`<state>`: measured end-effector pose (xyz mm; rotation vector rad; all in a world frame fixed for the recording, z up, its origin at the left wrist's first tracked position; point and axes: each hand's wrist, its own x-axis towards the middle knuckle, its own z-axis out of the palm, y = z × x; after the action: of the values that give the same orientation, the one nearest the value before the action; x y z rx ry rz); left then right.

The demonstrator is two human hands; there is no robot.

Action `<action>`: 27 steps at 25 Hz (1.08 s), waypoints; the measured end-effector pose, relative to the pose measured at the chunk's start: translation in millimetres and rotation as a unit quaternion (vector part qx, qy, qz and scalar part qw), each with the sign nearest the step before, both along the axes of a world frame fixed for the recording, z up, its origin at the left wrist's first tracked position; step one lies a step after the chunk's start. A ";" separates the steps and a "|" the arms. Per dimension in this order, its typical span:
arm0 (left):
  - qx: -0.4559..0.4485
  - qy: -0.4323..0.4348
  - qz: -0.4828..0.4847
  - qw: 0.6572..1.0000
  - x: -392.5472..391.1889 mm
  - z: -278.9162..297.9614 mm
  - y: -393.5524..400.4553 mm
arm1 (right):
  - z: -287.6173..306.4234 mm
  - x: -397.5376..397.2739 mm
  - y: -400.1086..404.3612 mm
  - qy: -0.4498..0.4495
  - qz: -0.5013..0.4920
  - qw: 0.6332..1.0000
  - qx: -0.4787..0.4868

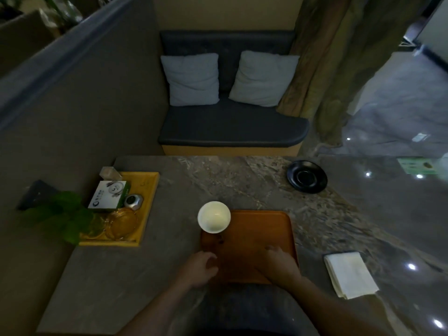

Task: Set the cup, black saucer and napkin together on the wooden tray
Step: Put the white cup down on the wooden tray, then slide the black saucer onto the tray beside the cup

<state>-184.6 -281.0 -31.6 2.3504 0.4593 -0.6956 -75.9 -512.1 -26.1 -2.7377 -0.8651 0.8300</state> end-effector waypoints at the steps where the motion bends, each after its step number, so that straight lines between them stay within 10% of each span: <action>1: 0.008 0.012 -0.042 0.999 1.9 7.2 -11.7 | 4.5 2.8 -20.0 -0.011 0.017 1.000 -0.018; 14: 0.153 0.014 -0.245 0.957 60.1 53.5 -136.7 | 47.0 39.3 -213.5 -0.005 0.008 0.999 -0.043; 27: 0.203 0.011 -0.296 0.933 155.6 52.9 -125.3 | 30.6 114.7 -230.8 -0.014 -0.021 0.998 -0.051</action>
<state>-29.0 -406.3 21.3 2.9103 -0.1370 -0.9696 38.9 -742.9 4.5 -2.8519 -0.7869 0.8533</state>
